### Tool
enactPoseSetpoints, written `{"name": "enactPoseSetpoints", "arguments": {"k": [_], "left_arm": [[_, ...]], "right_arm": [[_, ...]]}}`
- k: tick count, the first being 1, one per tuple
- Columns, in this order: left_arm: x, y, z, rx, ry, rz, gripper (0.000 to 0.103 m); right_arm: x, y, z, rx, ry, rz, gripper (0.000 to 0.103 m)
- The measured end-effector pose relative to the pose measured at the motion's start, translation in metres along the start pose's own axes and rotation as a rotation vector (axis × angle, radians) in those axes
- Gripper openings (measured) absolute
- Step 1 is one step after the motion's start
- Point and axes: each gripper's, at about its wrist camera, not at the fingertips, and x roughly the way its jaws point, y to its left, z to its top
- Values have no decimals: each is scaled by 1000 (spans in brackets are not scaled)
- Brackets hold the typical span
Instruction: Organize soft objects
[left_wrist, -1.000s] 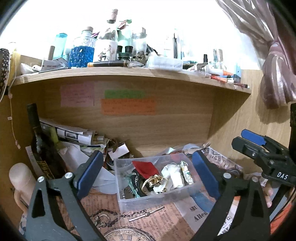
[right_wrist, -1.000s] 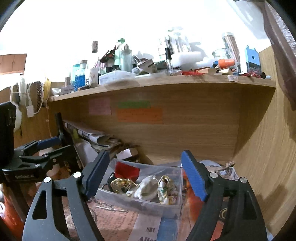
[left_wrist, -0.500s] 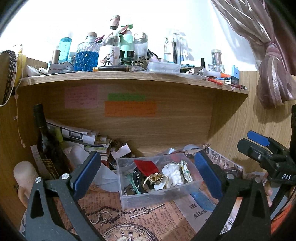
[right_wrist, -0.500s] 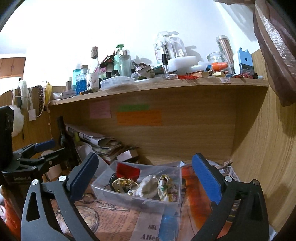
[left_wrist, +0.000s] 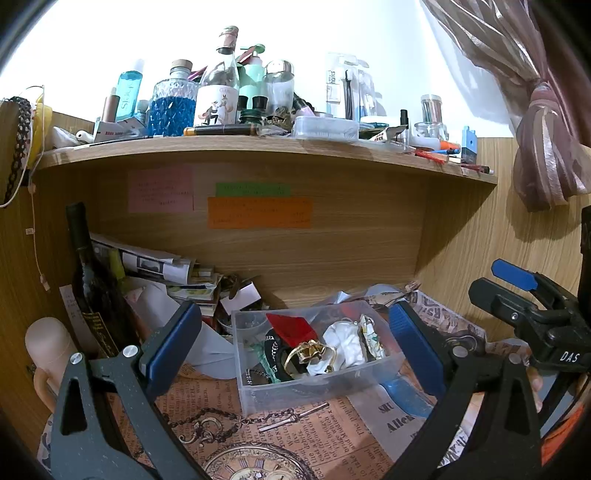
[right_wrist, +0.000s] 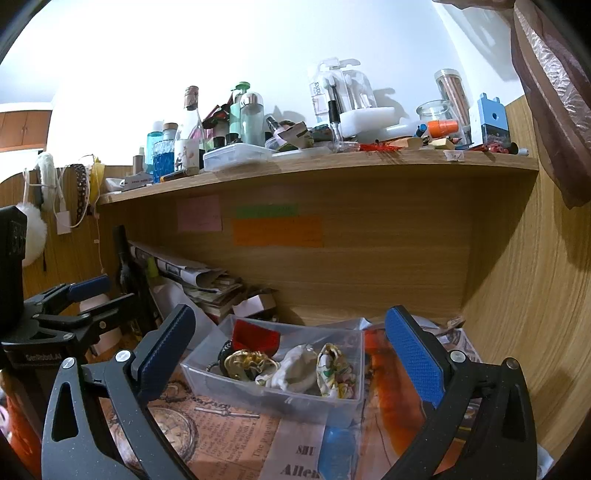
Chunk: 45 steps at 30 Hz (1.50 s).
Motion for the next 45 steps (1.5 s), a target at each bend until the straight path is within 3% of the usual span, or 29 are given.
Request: {"name": "enactPoseSetpoints", "arguments": {"k": [45], "left_arm": [[5,-3,0,11,-6,-5,103]], "right_arm": [[4,-1,-3,4,7,1,103]]}}
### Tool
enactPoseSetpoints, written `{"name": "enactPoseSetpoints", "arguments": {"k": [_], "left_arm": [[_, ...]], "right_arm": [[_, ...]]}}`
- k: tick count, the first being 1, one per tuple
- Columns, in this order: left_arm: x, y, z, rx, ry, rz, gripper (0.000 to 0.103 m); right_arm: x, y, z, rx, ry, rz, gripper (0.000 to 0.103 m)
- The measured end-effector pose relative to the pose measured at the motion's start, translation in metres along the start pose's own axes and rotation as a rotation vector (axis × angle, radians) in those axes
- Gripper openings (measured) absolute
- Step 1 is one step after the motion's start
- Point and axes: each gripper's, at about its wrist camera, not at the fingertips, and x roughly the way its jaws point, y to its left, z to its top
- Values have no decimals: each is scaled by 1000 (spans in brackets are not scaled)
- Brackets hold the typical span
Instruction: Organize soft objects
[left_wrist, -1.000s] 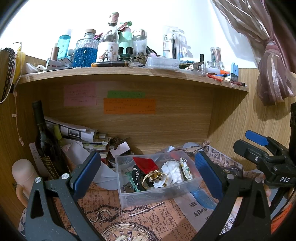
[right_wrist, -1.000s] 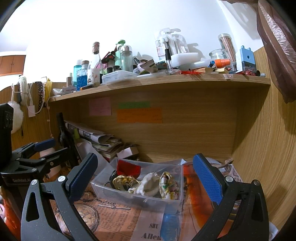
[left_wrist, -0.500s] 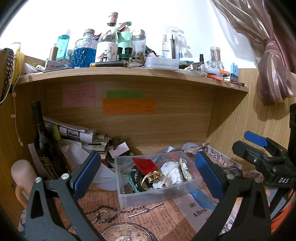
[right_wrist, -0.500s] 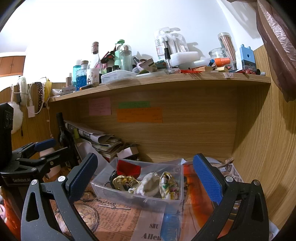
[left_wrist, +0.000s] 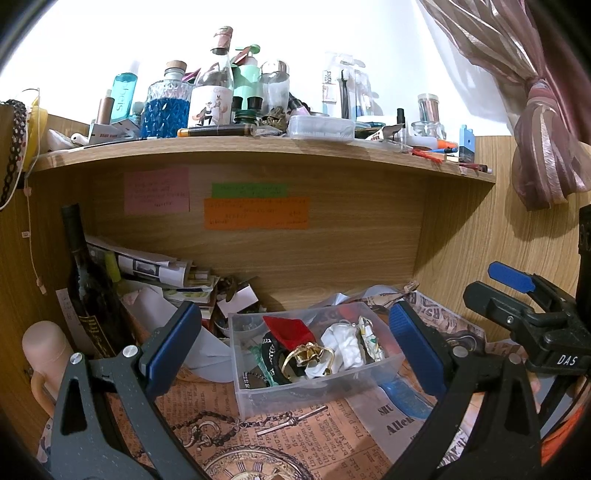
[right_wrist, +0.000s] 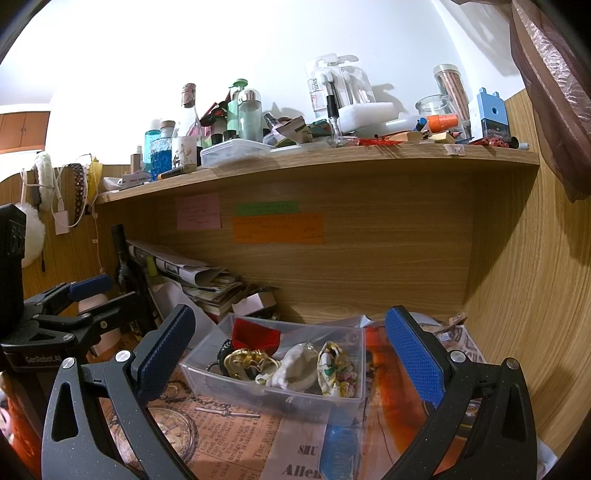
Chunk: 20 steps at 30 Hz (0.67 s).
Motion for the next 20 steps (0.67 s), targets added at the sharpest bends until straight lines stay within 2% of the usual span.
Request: {"name": "enactPoseSetpoints", "arguments": {"k": [20], "left_arm": [[1,-2,-3,3,10,-8,103]], "right_arm": [[2,3,-1,-2,8,-5,103]]}}
